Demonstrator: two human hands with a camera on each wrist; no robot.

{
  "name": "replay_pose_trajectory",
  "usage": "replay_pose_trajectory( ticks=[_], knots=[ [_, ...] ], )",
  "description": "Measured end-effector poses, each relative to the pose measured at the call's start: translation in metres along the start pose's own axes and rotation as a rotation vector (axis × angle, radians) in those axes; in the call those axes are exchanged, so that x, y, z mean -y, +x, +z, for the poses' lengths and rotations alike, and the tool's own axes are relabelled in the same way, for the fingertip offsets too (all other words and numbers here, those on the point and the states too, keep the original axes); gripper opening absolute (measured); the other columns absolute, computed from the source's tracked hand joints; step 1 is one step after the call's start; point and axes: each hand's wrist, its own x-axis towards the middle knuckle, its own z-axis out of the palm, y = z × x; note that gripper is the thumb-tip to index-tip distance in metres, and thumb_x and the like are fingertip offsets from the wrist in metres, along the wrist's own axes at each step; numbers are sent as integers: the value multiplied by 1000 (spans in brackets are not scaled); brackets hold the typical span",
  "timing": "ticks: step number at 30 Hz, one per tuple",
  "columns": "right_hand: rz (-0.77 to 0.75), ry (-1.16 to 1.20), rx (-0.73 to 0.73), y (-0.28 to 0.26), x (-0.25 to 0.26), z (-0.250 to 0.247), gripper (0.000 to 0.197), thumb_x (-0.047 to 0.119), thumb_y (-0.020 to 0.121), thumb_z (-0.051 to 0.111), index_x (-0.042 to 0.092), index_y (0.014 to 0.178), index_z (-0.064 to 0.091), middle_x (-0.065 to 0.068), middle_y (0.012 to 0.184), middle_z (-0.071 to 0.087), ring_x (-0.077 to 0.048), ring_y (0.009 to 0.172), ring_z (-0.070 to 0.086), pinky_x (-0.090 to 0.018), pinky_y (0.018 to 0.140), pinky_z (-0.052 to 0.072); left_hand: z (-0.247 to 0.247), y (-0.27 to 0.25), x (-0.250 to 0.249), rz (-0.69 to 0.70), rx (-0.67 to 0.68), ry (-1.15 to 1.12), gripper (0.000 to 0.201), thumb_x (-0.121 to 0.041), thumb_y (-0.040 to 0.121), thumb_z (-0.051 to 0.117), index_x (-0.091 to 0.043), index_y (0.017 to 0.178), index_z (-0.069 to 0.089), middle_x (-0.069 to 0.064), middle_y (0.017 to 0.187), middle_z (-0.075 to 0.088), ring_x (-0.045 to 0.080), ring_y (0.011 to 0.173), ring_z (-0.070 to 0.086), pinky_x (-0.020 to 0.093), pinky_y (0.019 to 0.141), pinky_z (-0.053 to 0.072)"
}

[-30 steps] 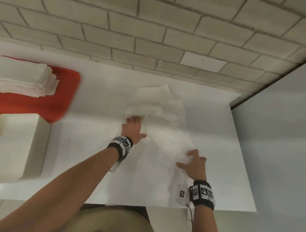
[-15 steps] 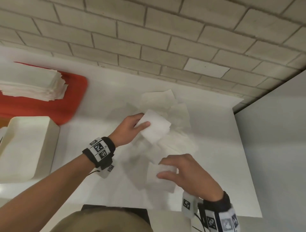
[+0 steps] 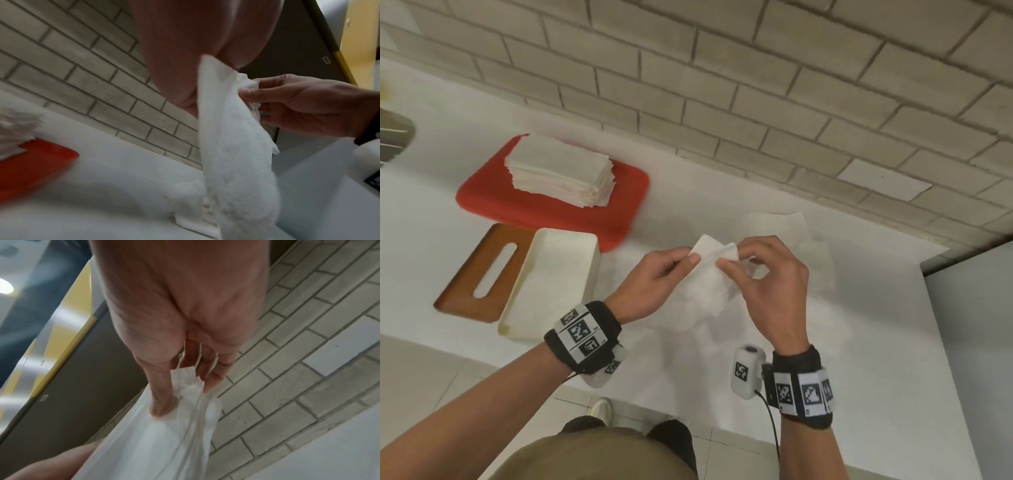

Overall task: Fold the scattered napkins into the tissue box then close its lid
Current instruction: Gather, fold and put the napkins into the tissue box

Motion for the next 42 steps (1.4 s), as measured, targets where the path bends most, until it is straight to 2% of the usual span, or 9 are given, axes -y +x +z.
replay_pose_trajectory(
  ticks=[3, 6, 14, 17, 22, 30, 33, 36, 42],
  knots=[
    [-18, 15, 54, -3, 19, 26, 16, 22, 82, 95, 20, 84, 79, 10, 96, 74, -12, 89, 71, -32, 82, 57, -25, -19, -1, 64, -141, -36, 20, -28, 109, 62, -18, 126, 69, 3, 84, 75, 21, 74, 64, 32, 71, 50],
    [-49, 29, 116, -5, 38, 49, 17, 21, 80, 96, 20, 83, 80, 11, 94, 74, -11, 85, 70, -30, 78, 56, -47, -34, -4, 111, -285, -25, 5, -20, 105, 69, -20, 108, 65, 6, 75, 74, 23, 67, 64, 32, 67, 49],
    [-169, -44, 240, 4, 77, 95, 17, 34, 77, 96, 31, 83, 80, 22, 107, 75, -11, 110, 58, -22, 95, 45, -92, -63, -1, 188, -343, 38, 3, -16, 101, 74, -13, 102, 72, -1, 119, 76, 24, 118, 71, 38, 100, 56],
    [-165, -40, 265, 9, 87, 104, 18, 33, 77, 97, 33, 83, 80, 21, 94, 77, -8, 109, 55, -18, 92, 43, -107, -71, -2, 304, -400, 165, 6, -17, 98, 76, -11, 100, 75, 3, 123, 71, 23, 121, 66, 33, 104, 50],
    [-238, -4, 320, 20, 107, 113, 19, 26, 77, 97, 30, 83, 80, 21, 94, 77, -8, 108, 58, -17, 91, 44, -123, -86, 1, 324, -361, 140, 5, -13, 100, 76, -9, 103, 73, 4, 116, 75, 31, 122, 66, 52, 107, 49],
    [-252, 171, 359, 21, 125, 111, 16, 15, 75, 99, 18, 80, 84, 13, 93, 76, -6, 90, 73, -11, 82, 49, -149, -117, 35, 68, -117, 383, 54, -69, 102, 52, -26, 127, 73, -13, 133, 66, 16, 127, 56, 45, 104, 48],
    [-255, 170, 423, 26, 127, 112, 16, 11, 75, 98, 16, 80, 84, 11, 92, 76, -7, 86, 74, -8, 79, 49, -162, -125, 41, -41, -103, 465, 66, -85, 95, 42, -31, 108, 79, -17, 156, 49, 9, 147, 39, 43, 117, 38],
    [-232, 162, 474, 32, 124, 120, 17, 10, 73, 99, 17, 79, 84, 13, 90, 76, -8, 84, 74, -12, 79, 52, -171, -118, 37, -49, -202, 452, 37, -68, 97, 62, -36, 84, 76, -22, 140, 62, 3, 133, 56, 36, 109, 47],
    [-62, 218, 568, 32, 115, 150, 16, 15, 77, 98, 18, 84, 84, 10, 90, 81, -13, 87, 78, -39, 86, 63, -172, -114, 43, -41, -158, 360, 21, -44, 98, 75, -24, 105, 74, -15, 109, 74, 11, 107, 70, 41, 98, 57]
  ],
)
